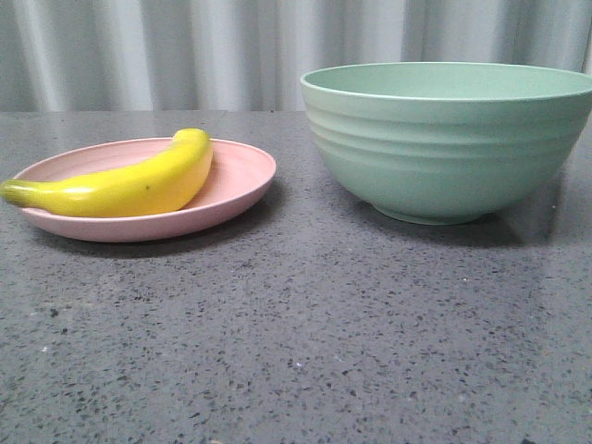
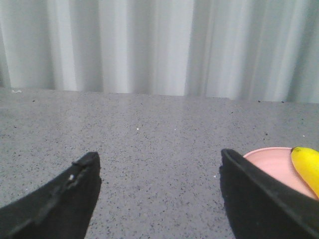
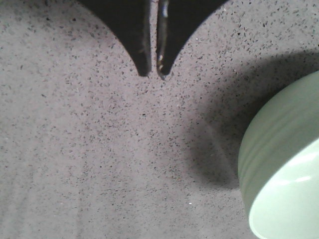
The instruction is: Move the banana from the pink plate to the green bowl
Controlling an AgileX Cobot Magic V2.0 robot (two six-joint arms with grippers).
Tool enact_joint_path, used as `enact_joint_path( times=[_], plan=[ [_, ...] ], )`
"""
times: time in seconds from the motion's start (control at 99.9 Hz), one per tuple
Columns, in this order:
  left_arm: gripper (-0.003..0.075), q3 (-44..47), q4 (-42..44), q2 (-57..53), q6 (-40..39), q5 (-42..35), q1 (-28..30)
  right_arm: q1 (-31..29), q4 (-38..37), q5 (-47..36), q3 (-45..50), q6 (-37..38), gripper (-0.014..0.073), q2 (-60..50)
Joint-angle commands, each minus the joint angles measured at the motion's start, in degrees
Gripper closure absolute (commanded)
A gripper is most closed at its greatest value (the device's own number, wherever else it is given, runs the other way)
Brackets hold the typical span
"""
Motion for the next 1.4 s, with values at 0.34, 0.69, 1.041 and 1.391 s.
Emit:
enact_joint_path(
  times=[0.34, 0.69, 1.041, 1.391],
  plan=[
    [0.0227, -19.36, -0.29, 14.13, 0.01, 10.15, -9.13, -0.15, 0.26, -8.01, 0.10, -0.18, 0.0656, 0.66],
    [0.0227, -34.99, -0.17, 33.89, 1.81, 25.31, -23.06, -0.15, 0.26, -8.54, 0.23, -0.18, 0.0656, 0.66],
    [0.0227, -43.97, -0.10, 52.79, 3.27, 30.03, -31.84, -0.15, 0.26, -8.54, 0.23, -0.18, 0.0656, 0.66],
    [0.0228, -46.63, -0.05, 60.45, 3.27, 31.81, -31.97, -0.15, 0.26, -8.54, 0.23, -0.18, 0.0656, 0.66]
  ],
)
